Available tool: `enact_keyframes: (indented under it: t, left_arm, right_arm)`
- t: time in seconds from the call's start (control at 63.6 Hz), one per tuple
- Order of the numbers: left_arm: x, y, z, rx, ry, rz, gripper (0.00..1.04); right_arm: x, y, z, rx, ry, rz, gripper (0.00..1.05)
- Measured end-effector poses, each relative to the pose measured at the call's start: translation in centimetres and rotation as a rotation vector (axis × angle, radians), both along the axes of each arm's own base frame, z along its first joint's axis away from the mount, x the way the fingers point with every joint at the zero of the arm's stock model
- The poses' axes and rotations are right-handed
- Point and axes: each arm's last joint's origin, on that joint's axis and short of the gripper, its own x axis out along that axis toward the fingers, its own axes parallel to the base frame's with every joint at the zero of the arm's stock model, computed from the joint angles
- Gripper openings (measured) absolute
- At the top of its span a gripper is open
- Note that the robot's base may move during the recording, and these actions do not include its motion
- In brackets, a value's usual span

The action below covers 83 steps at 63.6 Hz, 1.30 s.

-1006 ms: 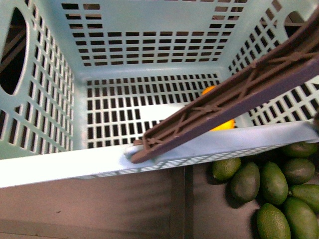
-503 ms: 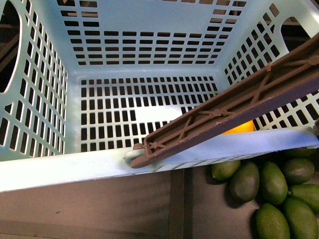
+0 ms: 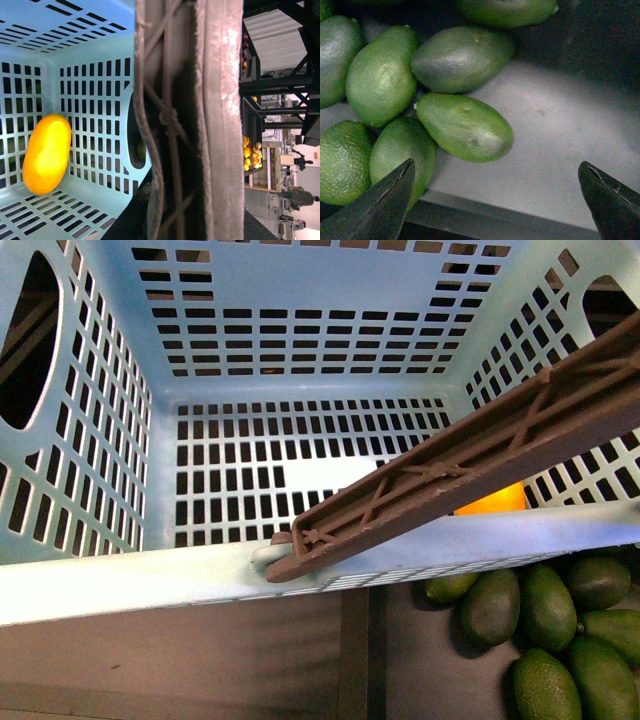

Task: Pick mango and avocado into basket

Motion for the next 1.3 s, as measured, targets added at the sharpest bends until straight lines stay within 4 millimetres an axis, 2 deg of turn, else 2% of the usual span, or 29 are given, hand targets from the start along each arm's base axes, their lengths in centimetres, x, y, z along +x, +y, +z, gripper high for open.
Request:
enact_keyframes:
  t: [0.346, 1.305]
  left_arm:
    - [0.0, 0.0, 0.0, 0.001, 0.000, 0.002, 0.14]
    - [0.0, 0.0, 0.0, 0.000, 0.000, 0.001, 0.14]
  right_arm:
    - [1.6, 0.8, -3.4, -0.044, 0.090, 0.088, 0.96]
    - [4.1, -0.2, -8.4, -0.050, 0.195, 0.101, 0.96]
